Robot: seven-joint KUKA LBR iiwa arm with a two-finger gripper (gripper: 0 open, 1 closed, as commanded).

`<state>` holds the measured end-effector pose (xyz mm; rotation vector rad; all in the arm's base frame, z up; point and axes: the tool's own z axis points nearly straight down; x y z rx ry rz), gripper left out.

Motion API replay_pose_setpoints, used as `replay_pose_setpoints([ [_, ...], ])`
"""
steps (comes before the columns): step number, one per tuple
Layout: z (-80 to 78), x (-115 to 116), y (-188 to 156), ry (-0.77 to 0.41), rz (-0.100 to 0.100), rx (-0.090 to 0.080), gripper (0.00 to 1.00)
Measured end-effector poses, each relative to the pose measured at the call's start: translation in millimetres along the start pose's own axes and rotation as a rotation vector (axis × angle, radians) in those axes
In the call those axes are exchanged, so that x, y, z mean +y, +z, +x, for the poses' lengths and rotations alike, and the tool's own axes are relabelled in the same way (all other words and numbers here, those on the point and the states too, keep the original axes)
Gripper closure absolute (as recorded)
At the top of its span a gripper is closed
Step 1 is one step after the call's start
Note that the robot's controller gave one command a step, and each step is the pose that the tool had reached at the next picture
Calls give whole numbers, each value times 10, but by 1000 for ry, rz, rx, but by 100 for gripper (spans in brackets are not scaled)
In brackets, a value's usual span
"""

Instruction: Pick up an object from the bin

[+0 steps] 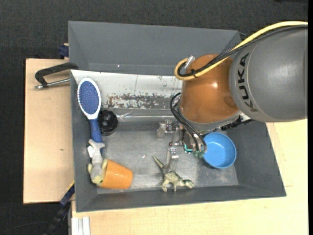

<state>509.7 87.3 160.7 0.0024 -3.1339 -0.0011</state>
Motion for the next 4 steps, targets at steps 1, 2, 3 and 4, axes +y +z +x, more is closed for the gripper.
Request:
replay_pose_setpoints([
  [1,125,-128,447,16,0,-2,0],
  [2,3,-281,911,291,-2,-3,0],
  [3,141,-461,727,344,-2,-6,0],
  [4,140,-453,732,343,-3,-6,100],
])
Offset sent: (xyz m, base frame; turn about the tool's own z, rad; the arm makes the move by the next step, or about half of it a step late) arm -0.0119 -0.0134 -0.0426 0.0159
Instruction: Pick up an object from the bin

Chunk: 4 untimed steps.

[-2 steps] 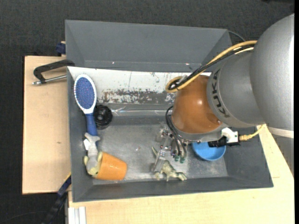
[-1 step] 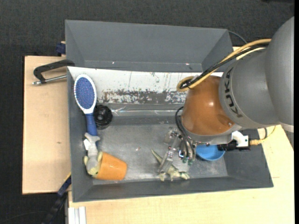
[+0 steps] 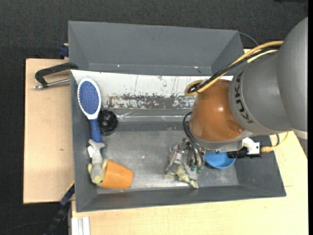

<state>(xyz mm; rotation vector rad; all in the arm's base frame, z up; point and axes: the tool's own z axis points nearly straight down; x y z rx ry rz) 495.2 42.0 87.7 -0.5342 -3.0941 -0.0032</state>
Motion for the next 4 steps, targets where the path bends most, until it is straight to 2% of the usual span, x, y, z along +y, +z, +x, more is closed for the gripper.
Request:
replay_pose_setpoints([
  [1,-85,46,-1438,-47,-5,-15,100],
  [2,-70,39,-1390,-47,-1,-6,0],
  [3,-674,228,-781,-332,0,-6,0],
  [4,8,175,-388,-594,1,2,0],
])
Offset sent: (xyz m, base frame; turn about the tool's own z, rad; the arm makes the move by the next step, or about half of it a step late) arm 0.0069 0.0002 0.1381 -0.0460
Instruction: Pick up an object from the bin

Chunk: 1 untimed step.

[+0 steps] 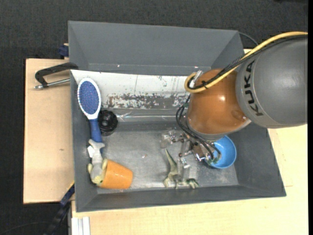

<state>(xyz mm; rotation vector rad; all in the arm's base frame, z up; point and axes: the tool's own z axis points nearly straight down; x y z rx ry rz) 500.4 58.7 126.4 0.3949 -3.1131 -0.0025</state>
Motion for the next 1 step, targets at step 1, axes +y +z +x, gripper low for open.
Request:
replay_pose_setpoints([
  [1,8,-85,327,-418,2,-2,0],
])
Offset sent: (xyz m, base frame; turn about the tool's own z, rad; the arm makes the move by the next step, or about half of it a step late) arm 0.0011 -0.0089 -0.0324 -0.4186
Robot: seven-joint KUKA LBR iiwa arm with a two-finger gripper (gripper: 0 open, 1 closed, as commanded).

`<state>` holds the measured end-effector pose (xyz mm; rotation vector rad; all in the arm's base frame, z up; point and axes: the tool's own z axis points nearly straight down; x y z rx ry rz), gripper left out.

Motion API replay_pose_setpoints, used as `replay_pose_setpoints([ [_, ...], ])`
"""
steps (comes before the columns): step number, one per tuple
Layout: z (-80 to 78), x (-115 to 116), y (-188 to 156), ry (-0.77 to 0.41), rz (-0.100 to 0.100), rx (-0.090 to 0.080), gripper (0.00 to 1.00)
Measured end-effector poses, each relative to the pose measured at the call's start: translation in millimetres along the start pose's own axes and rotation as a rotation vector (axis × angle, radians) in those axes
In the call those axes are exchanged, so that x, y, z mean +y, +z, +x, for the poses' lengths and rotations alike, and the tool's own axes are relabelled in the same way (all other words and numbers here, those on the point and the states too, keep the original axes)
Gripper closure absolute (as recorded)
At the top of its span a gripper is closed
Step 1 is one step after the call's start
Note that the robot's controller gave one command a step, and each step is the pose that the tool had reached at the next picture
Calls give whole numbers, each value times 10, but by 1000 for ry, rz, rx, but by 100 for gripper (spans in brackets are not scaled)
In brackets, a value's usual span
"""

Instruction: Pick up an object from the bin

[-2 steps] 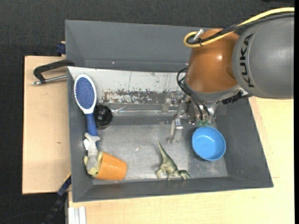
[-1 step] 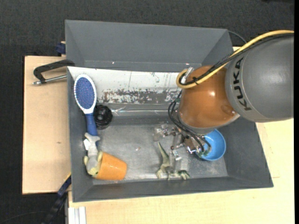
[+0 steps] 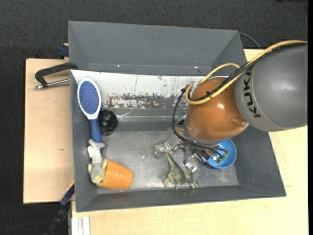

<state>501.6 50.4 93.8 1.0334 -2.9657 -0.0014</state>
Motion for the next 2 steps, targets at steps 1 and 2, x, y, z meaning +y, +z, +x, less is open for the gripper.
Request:
replay_pose_setpoints([
  [1,-7,3,-11,1,0,-2,100],
  [2,-91,43,-2882,-18,9,-15,100],
])
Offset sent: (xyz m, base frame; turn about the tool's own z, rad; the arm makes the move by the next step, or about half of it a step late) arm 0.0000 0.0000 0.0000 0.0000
